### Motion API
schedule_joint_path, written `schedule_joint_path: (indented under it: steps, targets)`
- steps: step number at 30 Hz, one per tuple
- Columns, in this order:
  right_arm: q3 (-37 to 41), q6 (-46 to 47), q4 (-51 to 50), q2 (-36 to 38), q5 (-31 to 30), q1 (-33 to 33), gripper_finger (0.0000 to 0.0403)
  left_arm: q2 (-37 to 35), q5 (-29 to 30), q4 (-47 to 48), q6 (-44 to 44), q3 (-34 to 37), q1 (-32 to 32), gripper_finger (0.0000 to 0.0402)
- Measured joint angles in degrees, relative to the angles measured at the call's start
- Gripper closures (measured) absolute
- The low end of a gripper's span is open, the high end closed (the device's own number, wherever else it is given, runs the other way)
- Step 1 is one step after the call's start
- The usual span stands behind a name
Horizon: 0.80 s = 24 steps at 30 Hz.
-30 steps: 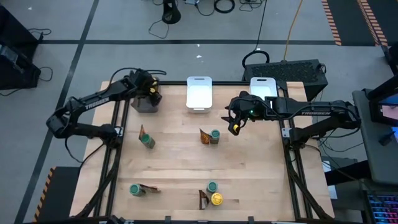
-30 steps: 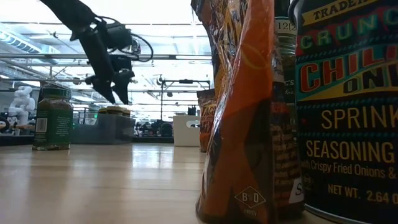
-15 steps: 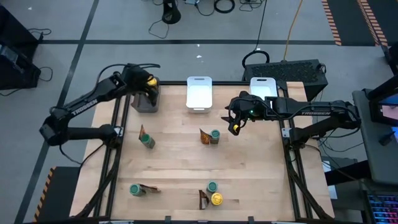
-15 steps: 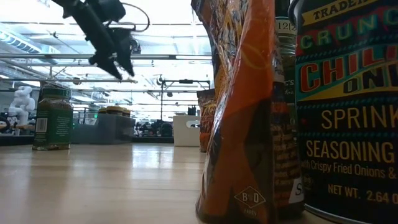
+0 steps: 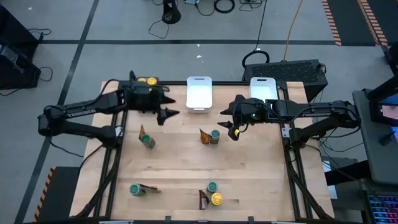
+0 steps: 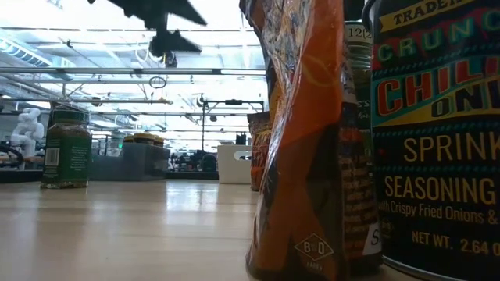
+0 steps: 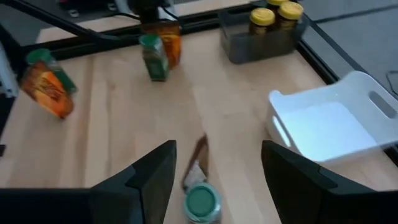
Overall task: Sort spices by type
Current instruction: Put the yellow seasoning bottle into the black bin
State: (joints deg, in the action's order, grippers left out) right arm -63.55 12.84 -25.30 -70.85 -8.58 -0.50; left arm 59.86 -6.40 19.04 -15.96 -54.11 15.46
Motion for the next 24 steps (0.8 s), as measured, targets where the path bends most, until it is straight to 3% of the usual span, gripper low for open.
schedule_joint_path:
  steps: [9, 15, 21, 24]
  targets:
    - [0.00, -0.04, 0.70, 0.00, -0.04, 7.06, 0.0184, 0.83, 13.04, -6.54, -4.48, 0.00, -15.34, 0.0073]
    - [0.00, -0.59, 0.68, 0.00, -0.02, 10.97, 0.0184, 5.04, 19.96, -14.74, -6.14, 0.00, -23.47, 0.0073]
    - [0.00, 1.47, 0.78, 0.00, -0.10, 13.95, 0.0184, 10.93, 21.39, -18.21, -5.65, -2.37, -28.22, 0.0073]
    - [0.00, 6.15, 1.68, 0.00, -0.20, 15.53, 0.0184, 12.75, 18.06, -17.93, -2.87, -3.55, -29.04, 0.0073]
